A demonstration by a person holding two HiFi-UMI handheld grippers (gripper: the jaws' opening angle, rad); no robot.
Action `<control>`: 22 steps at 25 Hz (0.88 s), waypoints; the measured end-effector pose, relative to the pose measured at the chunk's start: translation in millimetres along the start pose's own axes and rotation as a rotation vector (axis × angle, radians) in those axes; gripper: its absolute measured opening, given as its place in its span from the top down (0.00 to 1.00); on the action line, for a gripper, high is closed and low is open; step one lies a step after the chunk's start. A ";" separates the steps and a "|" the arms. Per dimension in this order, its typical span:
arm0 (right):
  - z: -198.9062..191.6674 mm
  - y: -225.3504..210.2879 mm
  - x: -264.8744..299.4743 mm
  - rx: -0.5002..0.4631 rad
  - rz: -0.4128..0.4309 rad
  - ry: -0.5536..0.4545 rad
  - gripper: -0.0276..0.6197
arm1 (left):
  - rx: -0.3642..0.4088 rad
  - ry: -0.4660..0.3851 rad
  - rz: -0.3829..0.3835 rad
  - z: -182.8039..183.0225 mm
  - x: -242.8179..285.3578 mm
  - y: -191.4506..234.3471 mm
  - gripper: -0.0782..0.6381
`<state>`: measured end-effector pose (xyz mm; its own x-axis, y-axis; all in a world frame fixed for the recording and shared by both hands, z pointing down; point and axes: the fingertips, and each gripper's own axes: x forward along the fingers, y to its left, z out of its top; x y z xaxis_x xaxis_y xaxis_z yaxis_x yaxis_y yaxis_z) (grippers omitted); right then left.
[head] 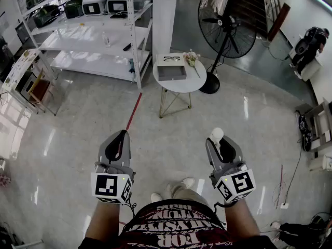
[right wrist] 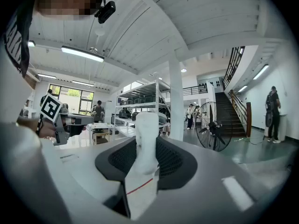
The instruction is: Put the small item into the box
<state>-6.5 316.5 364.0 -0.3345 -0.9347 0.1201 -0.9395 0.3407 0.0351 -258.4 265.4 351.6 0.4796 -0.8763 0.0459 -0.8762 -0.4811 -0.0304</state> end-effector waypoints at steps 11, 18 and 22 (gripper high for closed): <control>-0.6 27.8 -14.6 0.017 0.069 0.003 0.72 | -0.007 0.020 0.006 -6.4 -29.2 5.7 0.89; -16.6 4.8 -12.3 0.007 0.105 0.031 0.72 | -0.020 0.060 -0.015 -33.0 1.0 -17.4 0.89; -26.1 -38.4 1.2 0.032 0.089 0.036 0.72 | -0.021 0.062 -0.028 -33.3 40.5 -37.1 0.89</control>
<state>31.1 305.0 388.7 -0.4149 -0.8962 0.1574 -0.9081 0.4187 -0.0092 -208.1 248.6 387.9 0.5008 -0.8588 0.1078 -0.8634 -0.5045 -0.0074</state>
